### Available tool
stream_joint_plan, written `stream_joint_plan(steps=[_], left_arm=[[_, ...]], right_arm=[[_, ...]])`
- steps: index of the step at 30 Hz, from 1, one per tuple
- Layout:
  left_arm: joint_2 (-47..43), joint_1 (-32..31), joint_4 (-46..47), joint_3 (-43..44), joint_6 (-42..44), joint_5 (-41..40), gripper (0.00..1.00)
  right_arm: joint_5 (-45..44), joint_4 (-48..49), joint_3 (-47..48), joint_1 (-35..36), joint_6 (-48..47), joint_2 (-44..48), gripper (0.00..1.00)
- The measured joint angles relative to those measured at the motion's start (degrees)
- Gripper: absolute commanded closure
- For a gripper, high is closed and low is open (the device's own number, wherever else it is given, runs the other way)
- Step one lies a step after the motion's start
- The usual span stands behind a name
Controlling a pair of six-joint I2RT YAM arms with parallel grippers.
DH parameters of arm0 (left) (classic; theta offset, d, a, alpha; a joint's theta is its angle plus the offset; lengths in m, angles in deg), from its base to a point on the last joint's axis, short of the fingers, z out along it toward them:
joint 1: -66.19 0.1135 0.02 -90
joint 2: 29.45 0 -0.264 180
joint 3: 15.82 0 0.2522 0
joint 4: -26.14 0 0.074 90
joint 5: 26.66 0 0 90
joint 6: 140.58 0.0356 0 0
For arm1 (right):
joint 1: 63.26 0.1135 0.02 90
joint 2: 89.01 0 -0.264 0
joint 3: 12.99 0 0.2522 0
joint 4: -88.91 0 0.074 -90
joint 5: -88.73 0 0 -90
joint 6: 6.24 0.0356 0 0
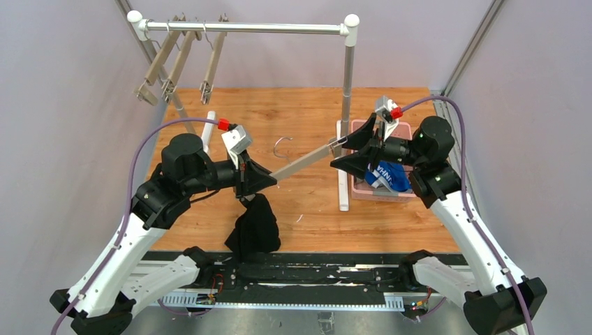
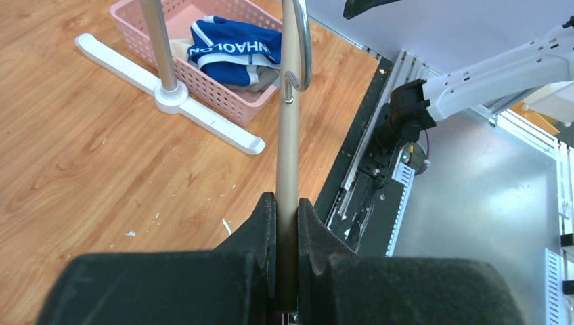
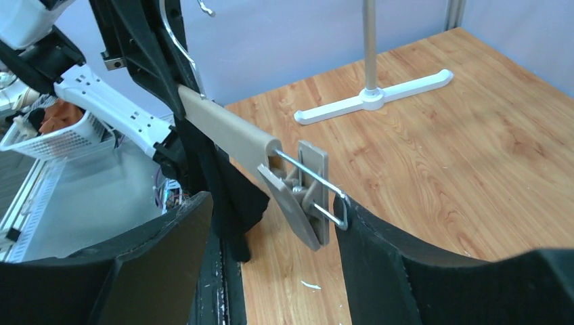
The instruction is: Remove the underwear clipped to the hanger
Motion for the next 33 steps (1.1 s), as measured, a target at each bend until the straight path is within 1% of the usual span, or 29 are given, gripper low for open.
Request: stream_joint_plan(steps=[3, 7, 9, 13, 16, 22, 27, 31, 33], left_arm=[[0.0, 0.0, 0.8, 0.0, -0.9, -0.6, 1.0], [0.7, 0.0, 3.1, 0.0, -2.9, -0.4, 1.0], [1.1, 0.0, 5.2, -0.3, -4.0, 0.1, 1.0], [1.2, 0.0, 11.8, -2.6, -7.4, 0.2, 1.0], [0.6, 0.0, 17.4, -5.7, -10.7, 0.2, 1.0], [0.6, 0.0, 24.3, -8.1, -15.5, 0.2, 1.0], [0.5, 0.0, 31.8, -11.6, -20.2, -0.4, 1.0], [0.6, 0.0, 36.4, -13.9, -23.4, -1.3, 1.0], [0.8, 0.0, 37.4, -14.0, -24.3, -1.2, 1.0]], right_arm=[[-2.4, 2.7, -3.0, 0.3, 2.4, 1.6, 0.33], [-6.1, 6.7, -7.7, 2.4, 5.2, 3.4, 0.33], [-8.2, 10.4, -10.3, 3.7, 7.7, 4.0, 0.33], [-12.4, 22.8, -16.6, 5.2, 15.5, 4.3, 0.32], [-16.4, 34.5, -20.0, 6.0, 21.3, 3.1, 0.32], [-22.9, 51.2, -20.4, 9.4, 26.9, -1.0, 0.32], [-25.8, 62.9, -19.1, 11.4, 30.6, -7.6, 0.32], [-27.3, 69.5, -17.6, 11.5, 33.3, -12.8, 0.33], [-27.6, 71.5, -16.5, 11.7, 34.2, -14.4, 0.37]])
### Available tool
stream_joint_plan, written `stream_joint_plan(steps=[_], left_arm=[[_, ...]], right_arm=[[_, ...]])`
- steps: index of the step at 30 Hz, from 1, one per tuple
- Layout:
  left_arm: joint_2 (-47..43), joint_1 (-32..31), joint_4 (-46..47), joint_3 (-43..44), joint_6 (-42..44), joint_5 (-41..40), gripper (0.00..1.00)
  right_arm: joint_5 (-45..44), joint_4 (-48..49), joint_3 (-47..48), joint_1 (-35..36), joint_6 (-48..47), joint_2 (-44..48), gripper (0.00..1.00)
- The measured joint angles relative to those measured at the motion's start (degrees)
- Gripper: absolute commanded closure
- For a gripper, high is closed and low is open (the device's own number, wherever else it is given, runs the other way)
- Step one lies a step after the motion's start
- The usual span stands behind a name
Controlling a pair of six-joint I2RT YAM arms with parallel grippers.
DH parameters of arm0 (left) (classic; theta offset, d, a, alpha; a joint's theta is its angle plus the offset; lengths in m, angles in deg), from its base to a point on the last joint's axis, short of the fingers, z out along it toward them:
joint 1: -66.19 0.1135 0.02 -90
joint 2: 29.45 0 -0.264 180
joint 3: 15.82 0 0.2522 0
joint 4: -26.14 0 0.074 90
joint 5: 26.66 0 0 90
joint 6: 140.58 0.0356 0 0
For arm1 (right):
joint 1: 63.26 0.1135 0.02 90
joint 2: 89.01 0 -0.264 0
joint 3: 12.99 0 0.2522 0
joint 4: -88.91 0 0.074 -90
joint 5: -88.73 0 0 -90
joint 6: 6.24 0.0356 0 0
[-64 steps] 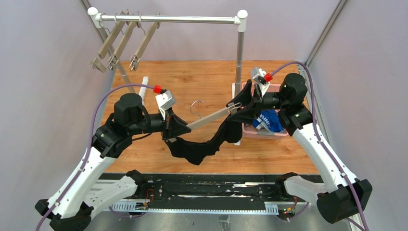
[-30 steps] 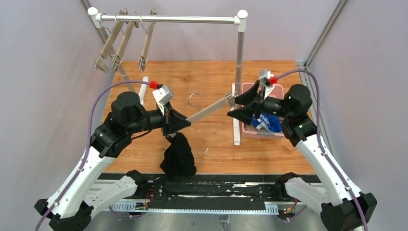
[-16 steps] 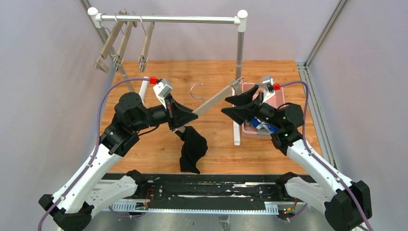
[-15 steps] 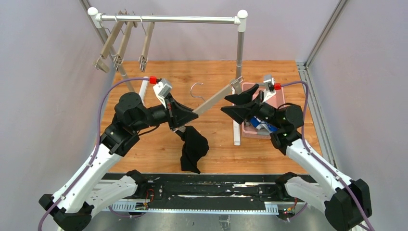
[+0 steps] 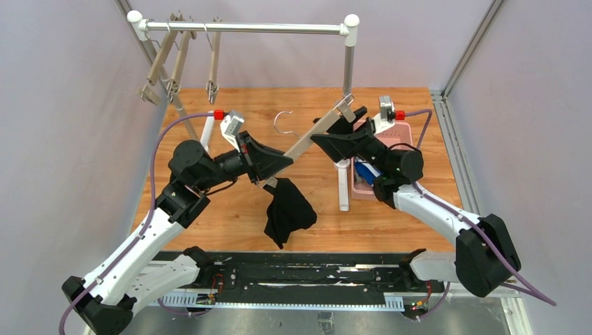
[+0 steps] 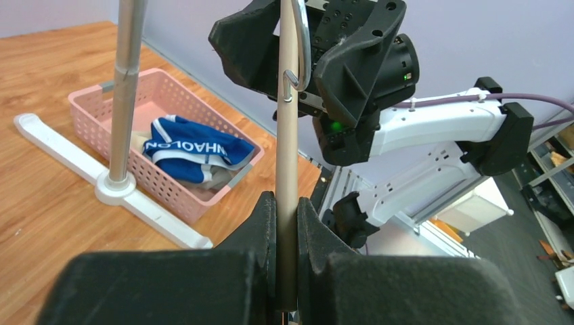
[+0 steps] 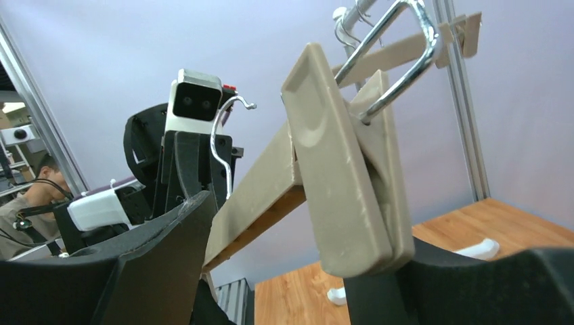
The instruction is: Remove the underwear clipped to the hanger
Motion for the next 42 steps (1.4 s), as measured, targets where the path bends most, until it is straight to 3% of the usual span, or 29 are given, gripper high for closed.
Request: stream_joint_plan(steps=[4, 8, 11, 14, 20, 23, 33, 42], left_arm=[[0.0, 0.0, 2.6, -0.3, -1.4, -0.1, 1.0], [0.0, 0.0, 5.0, -1.0, -2.4, -0.1, 1.0], [0.2, 0.0, 5.9, -1.3, -2.9, -0.5, 1.0], [0.6, 0.3, 7.7, -1.3, -2.4, -0.4, 0.97], [0.6, 0.3, 8.8, -1.7, -2.1, -0.4, 0.65], [0.5, 0.2, 8.7, -3.6, -2.1, -0.8, 0.55], [-6.6, 0.2, -1.0, -5.2, 5.5, -5.6, 0.43], [-8.7, 0.2, -0.2, -8.7, 6.5, -3.7, 0.42]], right_arm=[[-0.2, 2.7, 2.5, 0.5, 1.0, -1.9, 0.57], [0.0, 4.0, 4.1, 1.1, 1.6, -2.9, 0.71], [0.1, 4.5, 4.8, 1.4, 2.7, -3.5, 0.99], [0.3, 4.6, 5.9, 1.6, 5.0, -3.6, 1.0], [0.9, 2.3, 6.6, 1.6, 5.2, -2.4, 1.0], [2.8, 0.3, 6.8, 2.0, 2.4, -1.0, 1.0], [4.9, -7.8, 6.7, 2.1, -2.9, 4.3, 1.0], [4.8, -9.0, 6.7, 2.1, -4.3, 6.5, 1.0]])
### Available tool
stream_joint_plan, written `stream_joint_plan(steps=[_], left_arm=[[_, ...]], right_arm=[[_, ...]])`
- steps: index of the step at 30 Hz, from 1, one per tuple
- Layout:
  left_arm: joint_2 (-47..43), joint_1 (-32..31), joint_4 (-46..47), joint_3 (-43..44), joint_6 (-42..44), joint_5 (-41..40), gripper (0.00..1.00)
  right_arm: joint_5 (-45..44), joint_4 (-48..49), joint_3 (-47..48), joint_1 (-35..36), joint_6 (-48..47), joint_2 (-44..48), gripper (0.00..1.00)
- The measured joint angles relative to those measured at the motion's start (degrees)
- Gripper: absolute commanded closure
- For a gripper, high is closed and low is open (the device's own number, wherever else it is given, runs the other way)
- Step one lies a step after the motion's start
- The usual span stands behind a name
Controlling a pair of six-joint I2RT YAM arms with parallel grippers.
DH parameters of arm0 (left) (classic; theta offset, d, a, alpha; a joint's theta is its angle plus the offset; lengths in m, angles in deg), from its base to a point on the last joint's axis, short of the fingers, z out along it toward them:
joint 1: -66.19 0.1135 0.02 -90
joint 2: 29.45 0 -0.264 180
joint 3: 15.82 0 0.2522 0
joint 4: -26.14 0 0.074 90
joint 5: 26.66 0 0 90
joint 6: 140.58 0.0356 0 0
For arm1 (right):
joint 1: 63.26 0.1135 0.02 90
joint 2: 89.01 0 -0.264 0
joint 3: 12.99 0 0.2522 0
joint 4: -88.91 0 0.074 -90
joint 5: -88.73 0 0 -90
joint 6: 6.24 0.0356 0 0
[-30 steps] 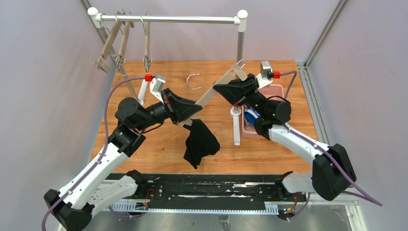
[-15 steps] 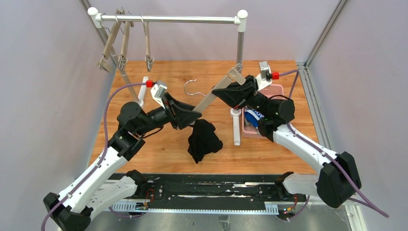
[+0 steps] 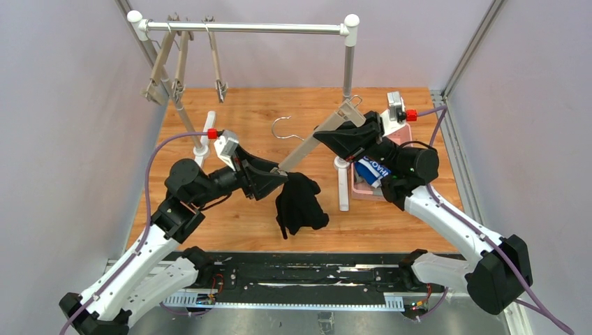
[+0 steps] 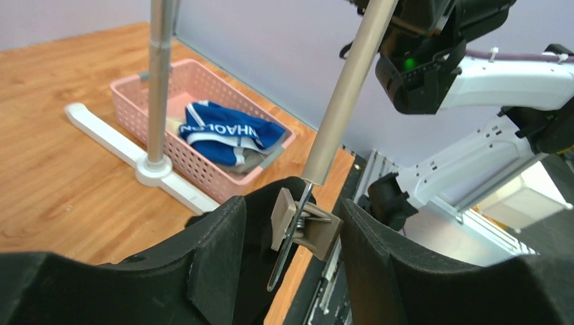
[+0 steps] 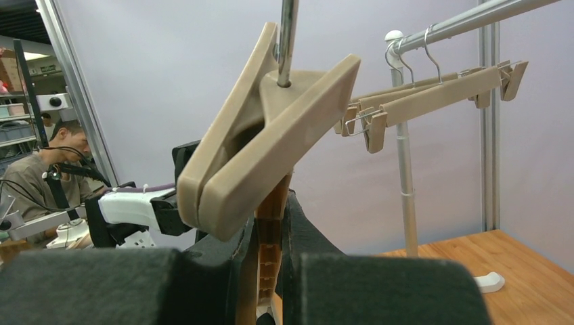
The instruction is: Remove the underwear clipped to the hanger
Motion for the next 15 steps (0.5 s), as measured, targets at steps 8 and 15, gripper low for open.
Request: stream_joint_plan(steps=[8, 15], left_arm=[[1.6, 0.0, 1.8, -1.7, -1.1, 4.5, 0.7], [1.4, 0.0, 3.5, -2.0, 0.6, 7.5, 0.98]], right_arm=[[0.0, -0.3, -0.1, 0.0, -0.4, -0.1, 1.0], [-1.5, -0.3, -0.1, 0.0, 0.4, -0.1, 1.0]])
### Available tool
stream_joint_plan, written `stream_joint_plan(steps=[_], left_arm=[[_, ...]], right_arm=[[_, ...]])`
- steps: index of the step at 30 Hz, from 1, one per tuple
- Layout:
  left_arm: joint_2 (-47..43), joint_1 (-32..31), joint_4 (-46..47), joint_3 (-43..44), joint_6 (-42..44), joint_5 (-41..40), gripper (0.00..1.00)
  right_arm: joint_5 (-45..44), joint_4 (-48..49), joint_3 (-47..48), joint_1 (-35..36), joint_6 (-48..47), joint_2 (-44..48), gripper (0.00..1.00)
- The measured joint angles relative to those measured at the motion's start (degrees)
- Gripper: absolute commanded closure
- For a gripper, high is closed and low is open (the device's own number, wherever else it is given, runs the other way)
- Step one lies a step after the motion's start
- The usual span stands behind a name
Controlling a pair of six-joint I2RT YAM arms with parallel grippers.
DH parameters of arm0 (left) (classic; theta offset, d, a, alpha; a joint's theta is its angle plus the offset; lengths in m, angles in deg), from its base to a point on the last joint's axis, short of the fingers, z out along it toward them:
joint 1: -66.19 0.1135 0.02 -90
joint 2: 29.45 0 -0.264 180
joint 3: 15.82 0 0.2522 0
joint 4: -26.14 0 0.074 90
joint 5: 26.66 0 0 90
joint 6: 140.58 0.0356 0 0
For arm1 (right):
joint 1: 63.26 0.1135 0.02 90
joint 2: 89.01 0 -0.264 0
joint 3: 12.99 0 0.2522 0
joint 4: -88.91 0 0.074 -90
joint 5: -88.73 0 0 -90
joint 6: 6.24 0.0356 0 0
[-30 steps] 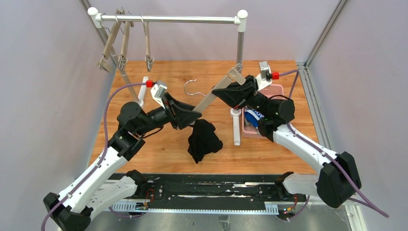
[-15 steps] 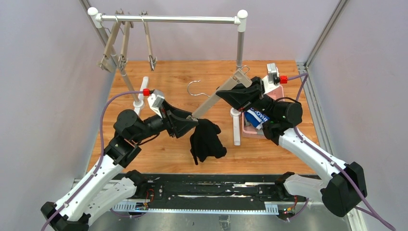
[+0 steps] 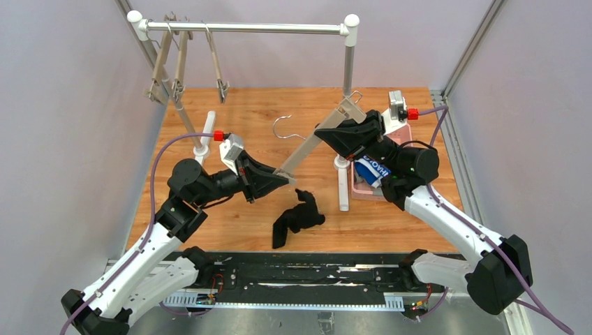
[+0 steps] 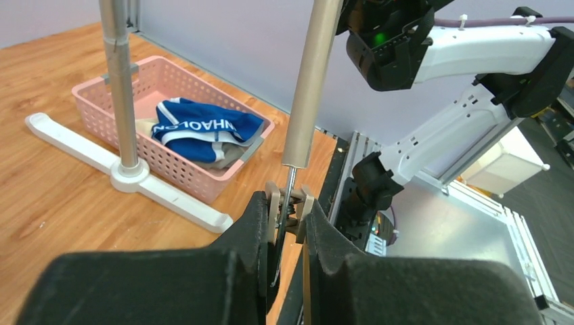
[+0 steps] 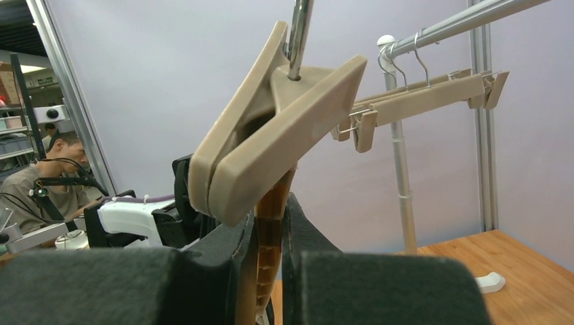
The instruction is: Remove the underwear clipped to the hanger
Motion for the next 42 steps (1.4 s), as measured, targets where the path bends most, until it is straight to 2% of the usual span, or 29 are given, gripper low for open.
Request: stream_joint_plan(steps=[1, 3, 5, 10, 16, 26, 29, 32, 35, 36, 42], left_arm=[[0.0, 0.0, 0.1, 0.0, 0.2, 0.2, 0.87], [-0.1, 0.0, 0.1, 0.0, 0.4, 0.4, 0.61], [-0.3, 0.0, 0.0, 0.1, 1.1, 0.3, 0.52], [-0.3, 0.0, -0.3, 2.5, 0.9, -0.4, 0.43], [0.2, 0.0, 0.9, 8.1, 0.9, -0.3, 0.42], [6.1, 0.0, 1.8, 9.2, 1.2, 0.7, 0.43], [7.6, 0.0, 1.3, 9.2, 1.5, 0.9, 0.47], [8.0, 0.0, 1.2, 9.2, 1.7, 1.0, 0.61], [8.3, 0.0, 1.2, 9.2, 1.8, 1.4, 0.94], [8.6, 0.0, 1.2, 9.2, 2.2, 1.5, 0.99], [9.7, 0.0, 1.9, 9.3, 2.2, 3.8, 1.0]], right_arm=[[-0.1, 0.0, 0.0, 0.0, 0.2, 0.0, 1.0], [-0.1, 0.0, 0.0, 0.0, 0.3, 0.1, 1.0], [0.0, -0.3, 0.0, 0.0, 0.3, 0.1, 1.0], [0.4, -2.5, 0.0, 0.0, -1.1, 0.6, 1.0], [0.8, -4.2, 0.0, 0.0, -2.4, 1.0, 1.0], [1.2, -4.9, 0.0, 0.0, -2.5, 0.9, 1.0], [1.2, -4.9, 0.0, 0.2, -2.5, 0.7, 1.0], [1.2, -4.9, 0.0, 0.4, -2.4, 0.4, 1.0], [1.2, -4.8, 0.0, 0.6, -2.4, 0.1, 1.0], [1.3, -4.7, 0.0, 0.7, -2.4, 0.1, 1.0], [1.4, -4.4, 0.0, 0.8, -1.8, 0.0, 1.0]])
